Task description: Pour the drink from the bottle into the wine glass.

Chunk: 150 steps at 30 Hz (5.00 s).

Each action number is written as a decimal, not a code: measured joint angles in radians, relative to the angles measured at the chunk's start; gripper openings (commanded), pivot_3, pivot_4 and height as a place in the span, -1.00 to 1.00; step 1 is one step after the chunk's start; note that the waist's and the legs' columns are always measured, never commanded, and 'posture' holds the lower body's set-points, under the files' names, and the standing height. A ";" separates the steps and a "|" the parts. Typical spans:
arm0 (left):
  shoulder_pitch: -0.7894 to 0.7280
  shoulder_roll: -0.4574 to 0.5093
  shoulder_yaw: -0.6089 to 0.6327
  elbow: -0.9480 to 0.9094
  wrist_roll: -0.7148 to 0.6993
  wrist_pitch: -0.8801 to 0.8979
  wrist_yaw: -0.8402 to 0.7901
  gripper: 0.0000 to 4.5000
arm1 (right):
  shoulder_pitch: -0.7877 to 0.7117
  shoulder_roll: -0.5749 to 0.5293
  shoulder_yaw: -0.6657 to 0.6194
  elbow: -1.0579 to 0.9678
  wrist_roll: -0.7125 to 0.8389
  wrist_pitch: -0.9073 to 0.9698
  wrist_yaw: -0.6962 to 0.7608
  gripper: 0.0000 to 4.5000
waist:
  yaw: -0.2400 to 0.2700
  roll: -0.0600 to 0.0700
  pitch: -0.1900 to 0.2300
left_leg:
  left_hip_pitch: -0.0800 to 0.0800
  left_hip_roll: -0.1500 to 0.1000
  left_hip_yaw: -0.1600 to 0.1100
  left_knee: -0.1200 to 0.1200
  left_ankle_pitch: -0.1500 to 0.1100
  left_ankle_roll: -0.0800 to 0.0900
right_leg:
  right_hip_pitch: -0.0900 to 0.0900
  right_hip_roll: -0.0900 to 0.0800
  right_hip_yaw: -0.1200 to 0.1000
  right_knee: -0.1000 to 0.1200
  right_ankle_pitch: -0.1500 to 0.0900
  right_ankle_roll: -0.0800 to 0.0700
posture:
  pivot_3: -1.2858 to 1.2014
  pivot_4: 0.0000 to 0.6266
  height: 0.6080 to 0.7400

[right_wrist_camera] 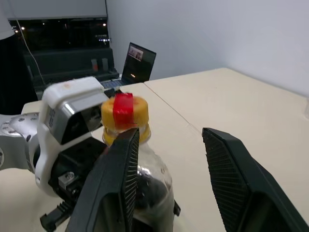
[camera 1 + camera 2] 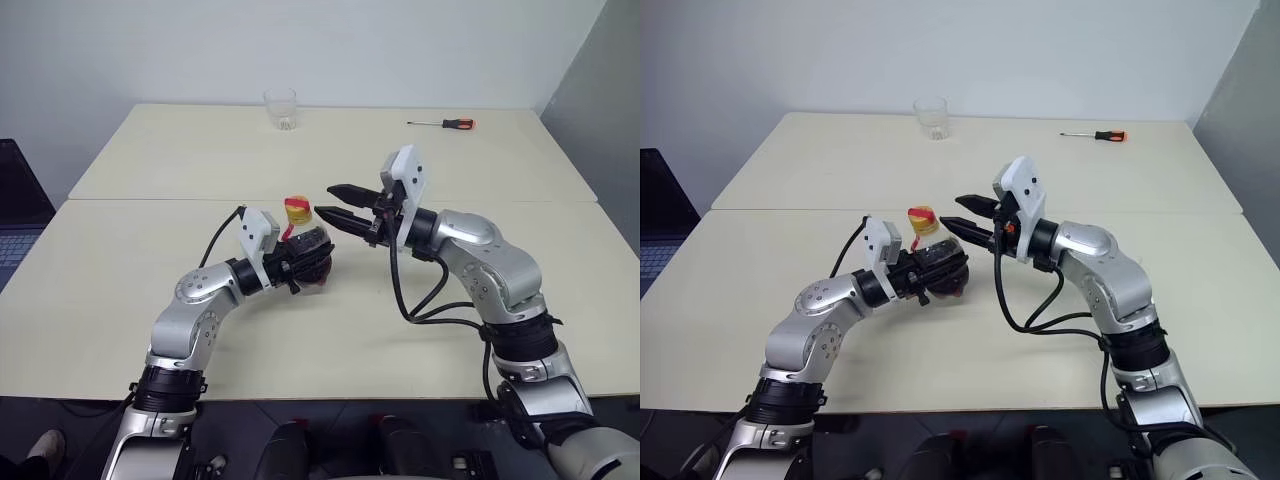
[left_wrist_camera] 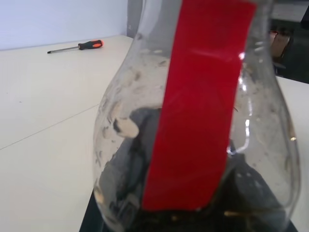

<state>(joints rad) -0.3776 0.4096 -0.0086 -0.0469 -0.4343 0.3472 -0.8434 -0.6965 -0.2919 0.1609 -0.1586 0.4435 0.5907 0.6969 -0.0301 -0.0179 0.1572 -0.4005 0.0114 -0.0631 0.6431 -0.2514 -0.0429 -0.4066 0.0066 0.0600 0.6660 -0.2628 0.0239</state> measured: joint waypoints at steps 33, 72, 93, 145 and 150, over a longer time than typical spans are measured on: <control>-0.003 0.000 0.001 0.000 0.000 -0.001 -0.002 -0.35 | 0.029 0.030 -0.029 -0.057 0.089 0.074 -0.006 0.99 | 0.000 0.000 0.000 | 0.000 0.000 0.000 0.000 0.000 0.000 | 0.000 0.000 0.000 0.000 0.000 0.000 | 0.03 -0.52 1.00; 0.000 -0.001 0.001 -0.022 0.000 -0.001 0.003 -0.35 | -0.067 0.171 0.027 0.096 0.007 -0.019 -0.017 0.72 | 0.000 0.000 0.000 | 0.000 0.000 0.000 0.000 0.000 0.000 | 0.000 0.000 0.000 0.000 0.000 0.000 | 0.03 -0.52 1.00; 0.001 -0.001 0.004 -0.021 -0.001 0.003 0.003 -0.35 | -0.070 0.177 0.024 0.087 0.011 -0.010 -0.005 -0.45 | 0.000 0.000 0.000 | 0.000 0.000 0.000 0.000 0.000 0.000 | 0.000 0.000 0.000 0.000 0.000 0.000 | 0.03 -0.52 1.00; 0.051 0.006 0.052 -0.106 -0.056 0.083 0.054 -0.35 | 0.425 -0.022 -0.148 -0.292 -0.159 0.108 -0.455 -0.45 | 0.001 0.000 0.000 | 0.000 0.000 0.001 0.000 0.000 0.000 | 0.000 0.000 0.001 0.000 0.000 0.000 | 0.03 -0.52 1.00; 0.052 0.007 0.038 -0.135 -0.076 0.113 0.038 -0.35 | 0.523 0.006 -0.154 -0.299 -0.210 0.106 -0.532 -0.45 | 0.001 0.000 0.000 | 0.000 0.000 0.002 0.000 0.000 0.000 | 0.000 0.000 0.002 0.000 -0.001 0.001 | 0.03 -0.52 1.00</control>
<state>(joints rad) -0.3258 0.4166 0.0294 -0.1815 -0.5098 0.4597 -0.8055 -0.1736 -0.2857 0.0070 -0.4572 0.2335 0.6963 0.1646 -0.0286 -0.0180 0.1572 -0.4005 0.0112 -0.0613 0.6428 -0.2514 -0.0429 -0.4066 0.0070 0.0620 0.6656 -0.2633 0.0247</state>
